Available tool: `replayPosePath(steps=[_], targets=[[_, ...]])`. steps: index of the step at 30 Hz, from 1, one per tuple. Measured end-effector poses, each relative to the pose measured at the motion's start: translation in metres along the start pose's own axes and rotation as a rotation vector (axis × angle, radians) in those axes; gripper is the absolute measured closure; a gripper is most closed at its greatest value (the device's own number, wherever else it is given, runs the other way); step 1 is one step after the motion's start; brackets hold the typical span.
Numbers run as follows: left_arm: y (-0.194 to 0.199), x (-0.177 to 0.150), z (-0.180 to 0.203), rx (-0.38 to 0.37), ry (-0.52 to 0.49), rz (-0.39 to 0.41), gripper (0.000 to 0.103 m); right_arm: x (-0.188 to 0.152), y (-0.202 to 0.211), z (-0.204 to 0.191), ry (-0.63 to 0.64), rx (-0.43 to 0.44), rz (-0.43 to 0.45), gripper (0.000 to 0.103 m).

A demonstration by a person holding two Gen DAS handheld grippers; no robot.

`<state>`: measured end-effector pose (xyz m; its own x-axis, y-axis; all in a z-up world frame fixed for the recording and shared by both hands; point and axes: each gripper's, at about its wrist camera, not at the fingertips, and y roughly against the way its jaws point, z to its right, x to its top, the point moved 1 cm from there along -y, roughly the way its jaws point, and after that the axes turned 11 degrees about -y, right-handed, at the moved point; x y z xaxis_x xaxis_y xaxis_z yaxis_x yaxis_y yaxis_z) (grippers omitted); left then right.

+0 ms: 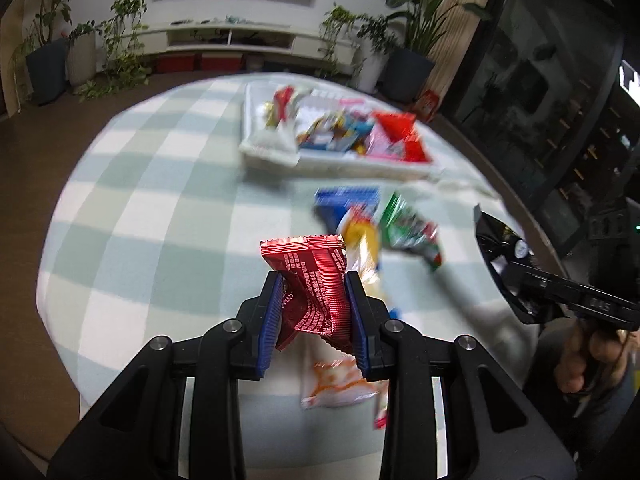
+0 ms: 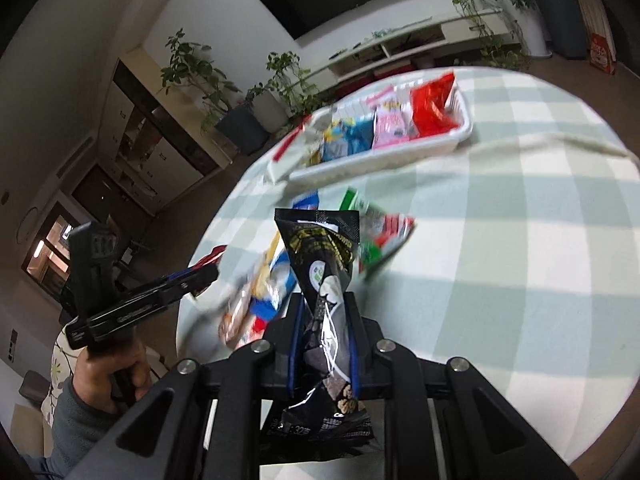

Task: Organize snacks
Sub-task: 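Carry the red wrapper and black packet into the white tray and release both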

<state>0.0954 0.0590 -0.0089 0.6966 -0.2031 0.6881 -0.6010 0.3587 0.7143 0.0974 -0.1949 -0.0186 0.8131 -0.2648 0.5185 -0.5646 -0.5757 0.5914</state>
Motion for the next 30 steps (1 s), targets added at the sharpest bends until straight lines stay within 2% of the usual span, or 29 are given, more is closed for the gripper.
replayPosePath(steps=[5,11,15,18,24,30], targets=[[0.004,0.040,0.002,-0.034,-0.019,0.042,0.074,0.043,0.014,-0.010,0.019,-0.005,0.080,0.083],[-0.006,0.114,0.002,-0.040,-0.074,0.098,0.074,0.098,0.016,-0.020,0.050,-0.035,0.166,0.083],[-0.037,0.164,0.001,-0.022,-0.085,0.099,0.074,0.144,-0.009,-0.020,0.034,-0.055,0.208,0.083],[-0.067,0.187,-0.002,-0.006,-0.074,0.087,0.074,0.172,-0.041,-0.018,0.048,-0.100,0.218,0.083],[-0.147,0.195,-0.008,0.014,-0.067,-0.021,0.074,0.193,-0.103,-0.001,0.041,-0.166,0.175,0.083],[-0.181,0.201,-0.009,0.038,-0.075,-0.062,0.074,0.188,-0.137,0.013,0.090,-0.269,0.135,0.083]])
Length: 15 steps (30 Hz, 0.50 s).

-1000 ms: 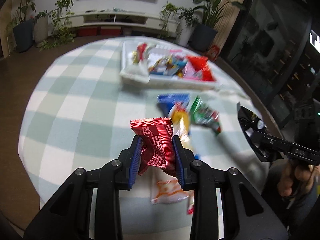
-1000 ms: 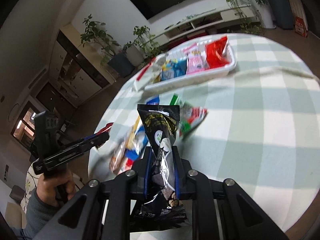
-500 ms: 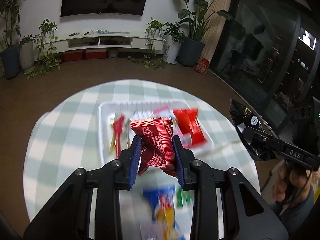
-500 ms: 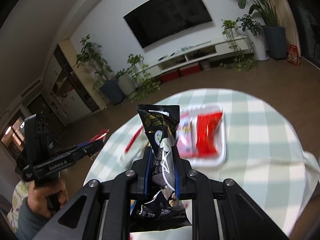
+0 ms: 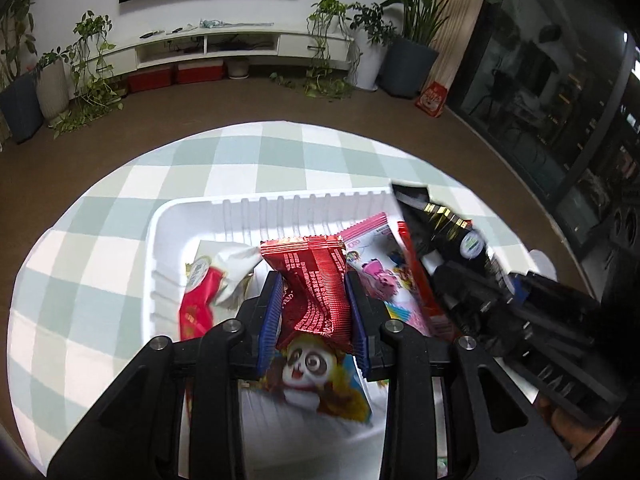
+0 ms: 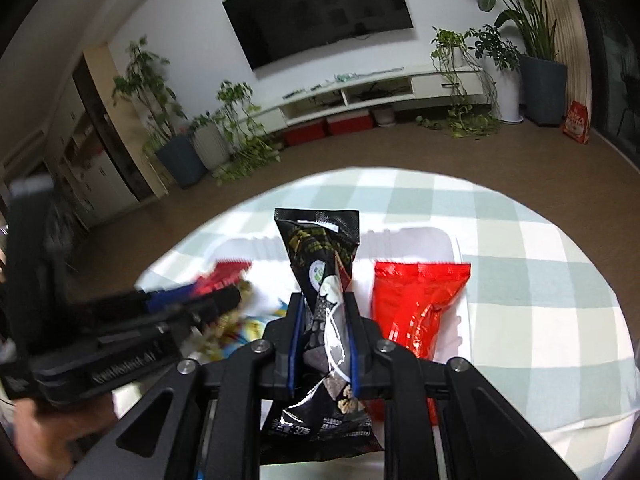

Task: Organize snacks
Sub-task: 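Carry the red wrapper and black packet into the white tray and release both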

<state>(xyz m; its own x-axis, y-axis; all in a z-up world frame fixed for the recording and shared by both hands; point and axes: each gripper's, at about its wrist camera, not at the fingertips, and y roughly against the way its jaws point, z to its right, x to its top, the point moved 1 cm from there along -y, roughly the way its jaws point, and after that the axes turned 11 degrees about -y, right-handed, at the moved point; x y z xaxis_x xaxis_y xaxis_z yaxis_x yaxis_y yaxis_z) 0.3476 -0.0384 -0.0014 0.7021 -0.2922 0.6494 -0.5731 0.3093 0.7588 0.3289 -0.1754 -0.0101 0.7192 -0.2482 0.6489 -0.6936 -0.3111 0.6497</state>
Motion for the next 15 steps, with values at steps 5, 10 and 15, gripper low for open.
replayPosePath(steps=[5,10,15], targets=[[-0.022,0.004,-0.005,0.029,0.031,-0.024,0.073,-0.001,-0.006,0.009,0.011,-0.030,-0.005,0.083],[-0.040,0.008,-0.013,0.048,0.039,-0.040,0.073,-0.005,-0.014,0.011,0.032,-0.044,-0.019,0.083],[-0.052,0.010,-0.014,0.087,0.027,-0.051,0.030,-0.010,-0.017,0.002,0.074,-0.057,-0.021,0.081]])
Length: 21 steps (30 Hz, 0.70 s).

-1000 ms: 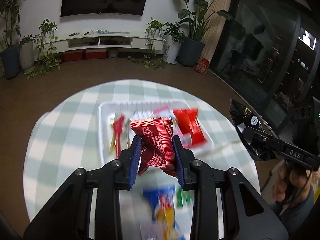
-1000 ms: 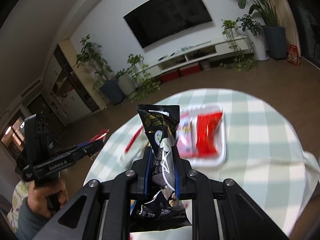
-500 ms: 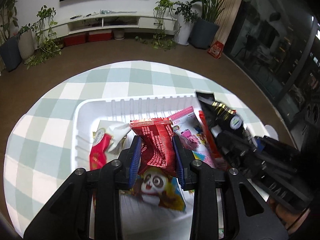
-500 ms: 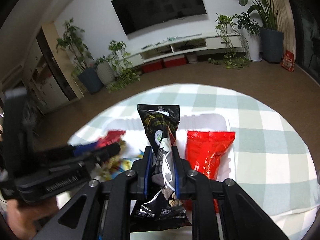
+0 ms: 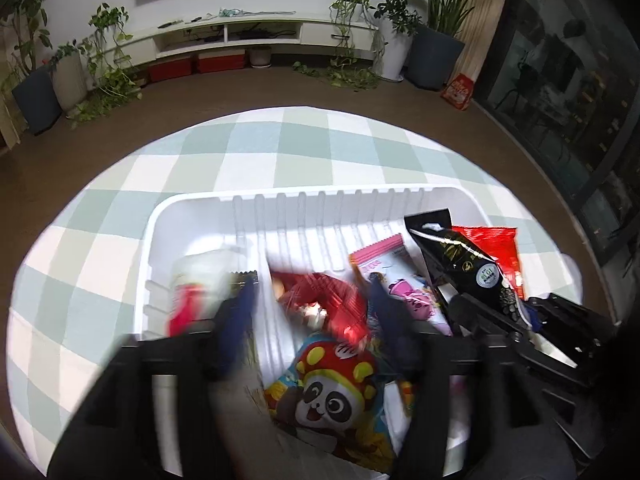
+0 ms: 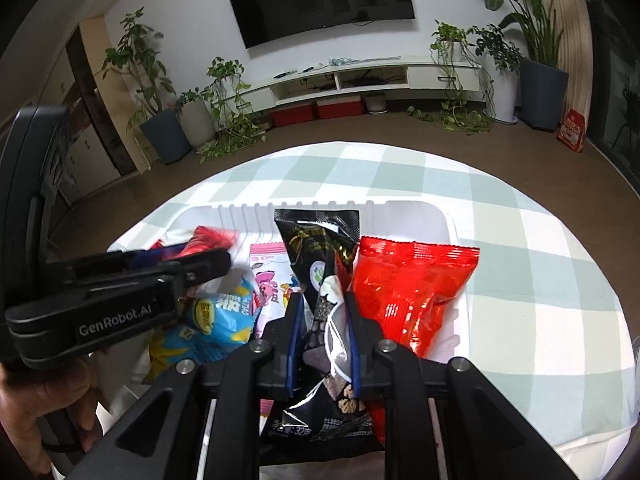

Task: Organize snacks
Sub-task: 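Carry the red wrapper and black packet into the white tray and release both, then withdraw both tools from the tray back over the remaining snacks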

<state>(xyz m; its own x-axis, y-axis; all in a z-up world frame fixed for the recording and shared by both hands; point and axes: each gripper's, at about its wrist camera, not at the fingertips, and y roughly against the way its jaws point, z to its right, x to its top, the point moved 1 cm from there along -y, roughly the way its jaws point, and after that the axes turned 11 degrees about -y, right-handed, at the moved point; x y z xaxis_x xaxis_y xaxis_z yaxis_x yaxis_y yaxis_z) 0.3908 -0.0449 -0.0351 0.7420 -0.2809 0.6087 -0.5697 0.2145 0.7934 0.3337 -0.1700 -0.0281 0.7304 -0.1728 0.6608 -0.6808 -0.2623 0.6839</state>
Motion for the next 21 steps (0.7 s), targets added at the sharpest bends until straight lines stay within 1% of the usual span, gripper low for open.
replayPosePath(steps=[3,7,9,10,11,16,20,21], targets=[[0.000,0.000,-0.002,-0.001,0.011,0.002,0.029,0.001,0.003,-0.004,0.020,-0.006,0.005,0.081],[0.006,0.000,-0.003,-0.003,0.017,0.011,0.029,0.004,0.006,-0.002,0.014,0.005,0.014,0.081],[0.009,-0.001,-0.005,-0.005,0.024,0.016,0.029,0.005,0.009,-0.001,0.013,0.007,0.024,0.076],[0.013,-0.002,-0.005,-0.012,0.028,0.023,0.029,0.005,0.010,0.001,0.011,0.011,0.029,0.067],[0.016,-0.002,-0.005,-0.015,0.030,0.030,0.029,0.006,0.012,0.001,0.006,0.022,0.035,0.063],[0.033,-0.003,-0.005,-0.020,0.031,0.067,0.029,0.013,0.021,0.006,-0.021,0.036,0.060,0.061],[0.053,-0.002,-0.008,-0.023,0.047,0.109,0.028,0.021,0.033,0.017,-0.066,0.055,0.092,0.058],[0.061,-0.001,-0.008,-0.023,0.047,0.119,0.024,0.023,0.034,0.018,-0.073,0.059,0.098,0.057]])
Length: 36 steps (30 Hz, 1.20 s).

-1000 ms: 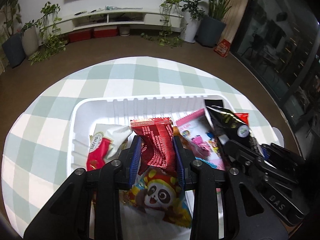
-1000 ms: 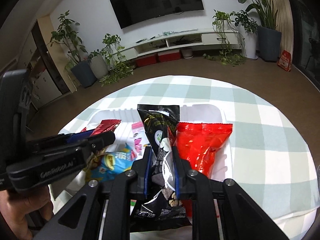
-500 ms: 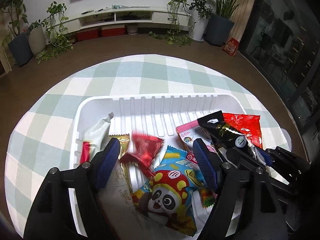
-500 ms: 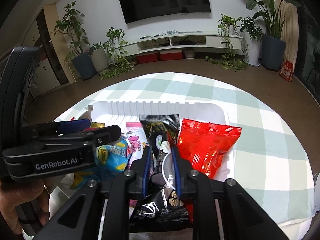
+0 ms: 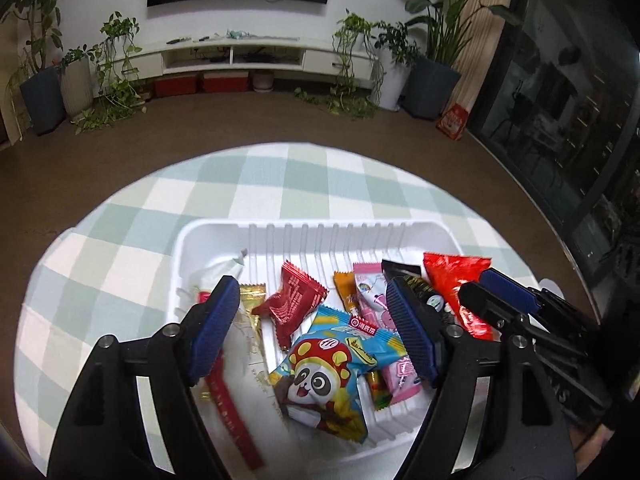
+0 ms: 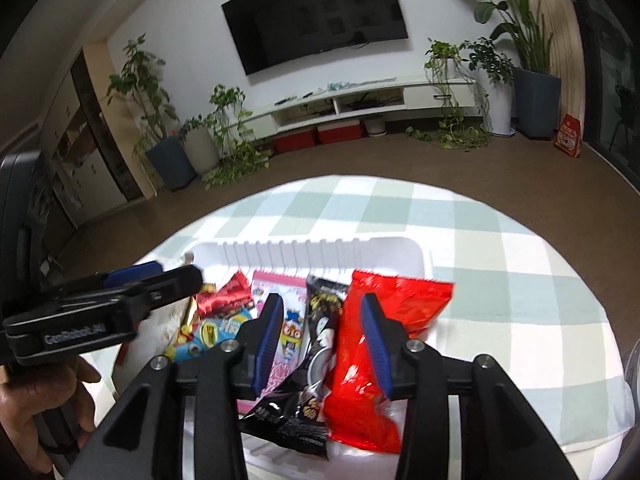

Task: Organize snacks
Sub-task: 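Withdraw both tools from the tray back over the remaining snacks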

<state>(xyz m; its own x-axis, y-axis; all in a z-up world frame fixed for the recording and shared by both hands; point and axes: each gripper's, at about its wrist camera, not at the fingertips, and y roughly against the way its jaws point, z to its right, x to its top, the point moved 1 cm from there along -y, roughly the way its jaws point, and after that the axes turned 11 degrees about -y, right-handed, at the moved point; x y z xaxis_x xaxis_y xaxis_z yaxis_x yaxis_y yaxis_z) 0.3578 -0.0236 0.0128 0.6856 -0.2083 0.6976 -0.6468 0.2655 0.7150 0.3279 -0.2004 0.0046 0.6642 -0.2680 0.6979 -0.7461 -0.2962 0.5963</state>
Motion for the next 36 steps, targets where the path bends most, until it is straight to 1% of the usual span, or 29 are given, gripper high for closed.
replayPosePath(steps=[1,4,6,7,8,9,11,14,16,20,23,25,27,28,29,32,34,36], targets=[[0.006,0.001,0.000,-0.001,-0.002,0.009,0.020,0.002,0.003,0.001,-0.006,0.006,0.010,0.055],[0.029,0.003,-0.001,0.005,-0.007,0.033,0.018,0.005,0.006,0.000,-0.005,0.012,0.027,0.052],[0.045,0.002,-0.003,0.000,-0.004,0.042,0.017,0.005,0.007,-0.003,0.003,0.021,0.028,0.047],[0.053,0.001,-0.004,0.002,-0.003,0.046,0.015,0.004,0.007,-0.003,0.008,0.026,0.029,0.042],[0.060,0.000,-0.005,0.002,0.000,0.053,0.008,0.004,0.009,-0.005,0.014,0.034,0.034,0.034],[0.071,-0.004,-0.007,0.008,0.002,0.060,0.001,0.004,0.011,-0.007,0.018,0.044,0.040,0.030],[0.087,-0.013,-0.008,0.024,0.002,0.071,0.001,0.003,0.018,-0.011,0.029,0.071,0.056,0.017],[0.110,-0.033,-0.008,0.039,-0.002,0.059,0.001,0.002,0.026,-0.017,0.039,0.098,0.064,0.009],[0.123,-0.053,-0.006,0.057,-0.010,0.046,0.001,0.001,0.030,-0.020,0.051,0.112,0.052,0.008],[0.138,-0.098,-0.002,0.069,-0.015,0.003,0.001,-0.006,0.040,-0.030,0.104,0.097,0.022,0.008],[0.143,-0.137,-0.001,0.068,0.007,-0.067,0.001,-0.012,0.054,-0.037,0.147,0.094,0.008,0.008],[0.144,-0.162,-0.002,0.074,0.019,-0.124,0.001,-0.020,0.062,-0.042,0.177,0.076,-0.004,0.009],[0.145,-0.187,-0.002,0.053,0.026,-0.170,0.001,-0.029,0.067,-0.046,0.208,0.039,-0.030,0.012],[0.146,-0.197,0.000,0.039,0.028,-0.182,0.001,-0.037,0.069,-0.050,0.230,0.022,-0.057,0.017],[0.145,-0.205,0.002,0.030,0.029,-0.196,0.001,-0.044,0.070,-0.052,0.254,0.007,-0.083,0.020],[0.139,-0.226,0.007,0.017,0.035,-0.242,0.001,-0.062,0.078,-0.057,0.310,-0.026,-0.120,0.022],[0.135,-0.231,0.010,0.010,0.039,-0.248,0.001,-0.070,0.085,-0.056,0.318,-0.028,-0.125,0.022],[0.134,-0.235,0.015,0.017,0.020,-0.253,0.001,-0.074,0.092,-0.056,0.320,-0.029,-0.125,0.022]])
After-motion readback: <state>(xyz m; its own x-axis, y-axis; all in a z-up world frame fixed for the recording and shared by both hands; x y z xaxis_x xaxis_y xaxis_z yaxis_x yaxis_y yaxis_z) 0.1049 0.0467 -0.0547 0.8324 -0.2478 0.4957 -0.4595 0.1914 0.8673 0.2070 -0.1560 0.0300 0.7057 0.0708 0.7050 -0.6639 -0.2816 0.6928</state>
